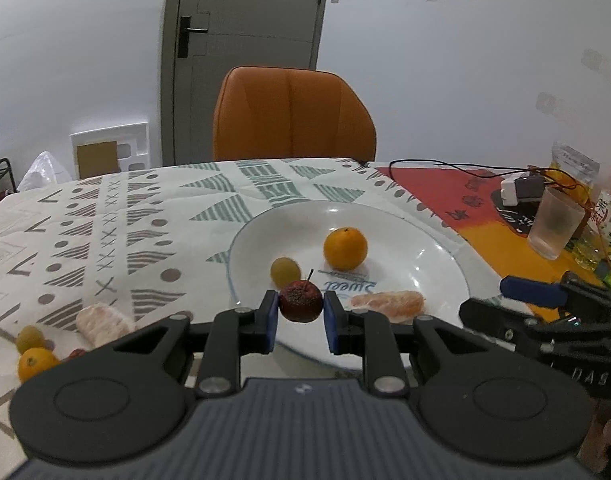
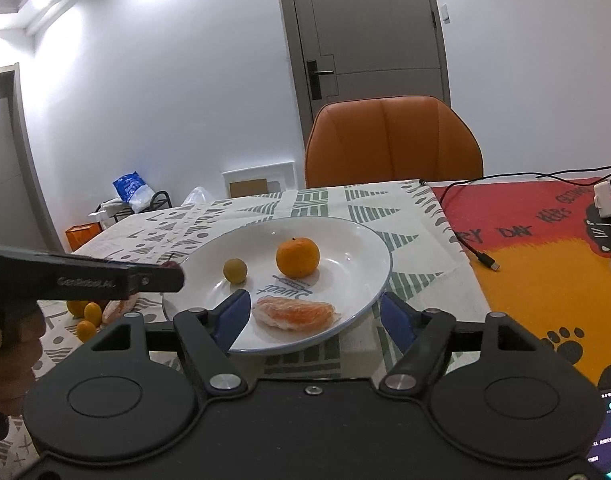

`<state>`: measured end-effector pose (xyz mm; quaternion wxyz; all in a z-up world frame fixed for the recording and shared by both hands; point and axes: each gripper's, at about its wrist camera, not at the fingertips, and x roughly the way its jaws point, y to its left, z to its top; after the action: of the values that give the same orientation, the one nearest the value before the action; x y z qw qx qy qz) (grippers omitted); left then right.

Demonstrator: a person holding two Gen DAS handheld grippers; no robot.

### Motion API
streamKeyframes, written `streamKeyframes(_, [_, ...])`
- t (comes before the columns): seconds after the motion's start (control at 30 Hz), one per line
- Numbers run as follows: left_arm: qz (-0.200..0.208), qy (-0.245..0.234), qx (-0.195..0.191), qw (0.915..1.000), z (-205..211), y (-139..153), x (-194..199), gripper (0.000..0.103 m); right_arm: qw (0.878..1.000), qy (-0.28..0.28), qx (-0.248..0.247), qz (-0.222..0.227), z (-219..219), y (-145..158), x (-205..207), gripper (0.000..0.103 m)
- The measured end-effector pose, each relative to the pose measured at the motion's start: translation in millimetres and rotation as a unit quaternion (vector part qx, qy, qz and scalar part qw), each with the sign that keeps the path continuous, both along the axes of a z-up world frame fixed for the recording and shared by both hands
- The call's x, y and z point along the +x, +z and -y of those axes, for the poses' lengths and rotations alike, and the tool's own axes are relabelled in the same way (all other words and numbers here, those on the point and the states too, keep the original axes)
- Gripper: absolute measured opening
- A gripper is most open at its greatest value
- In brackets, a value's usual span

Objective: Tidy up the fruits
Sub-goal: 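Lower the dark red fruit onto the white plate and open the left gripper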

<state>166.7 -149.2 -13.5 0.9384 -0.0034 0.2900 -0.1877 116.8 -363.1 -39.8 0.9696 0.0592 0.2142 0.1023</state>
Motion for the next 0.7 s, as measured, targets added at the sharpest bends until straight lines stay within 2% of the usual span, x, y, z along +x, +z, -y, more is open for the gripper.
streamKeyframes(0.27, [-0.007,0.013,0.001,0.9999,-6.5,3.1,1.4,0.027,1.0,0.006,-0.001,-0.002,-6.3,-1.0,2.3,0.072])
streamKeyframes(0.33, [-0.008,0.023,0.007,0.9997,-12.4,3.9,0.3,0.029,1.0,0.008,0.0,-0.002,-9.5,-1.3,2.0,0.075])
streamKeyframes(0.37, [-0.008,0.028,0.009,0.9995,-15.4,4.2,-0.3,0.032,1.0,0.01,-0.001,0.0,-11.5,-1.4,1.9,0.079])
streamKeyframes(0.43, [-0.011,0.042,0.015,0.999,-22.4,4.7,-1.7,0.051,1.0,0.009,-0.003,0.006,-15.0,-0.9,1.3,0.086])
streamKeyframes(0.5, [-0.009,0.055,0.017,0.9983,-29.4,6.2,-4.0,0.061,1.0,0.008,-0.004,0.011,-17.9,0.6,0.7,0.089])
streamKeyframes(0.63, [0.001,0.075,0.021,0.997,-43.4,10.0,-9.1,0.075,1.0,0.008,0.001,0.016,-22.0,4.0,0.6,0.099])
streamKeyframes(0.7, [0.004,0.084,0.022,0.9962,-49.7,11.6,-10.6,0.077,1.0,0.006,0.001,0.017,-23.6,4.0,0.6,0.103])
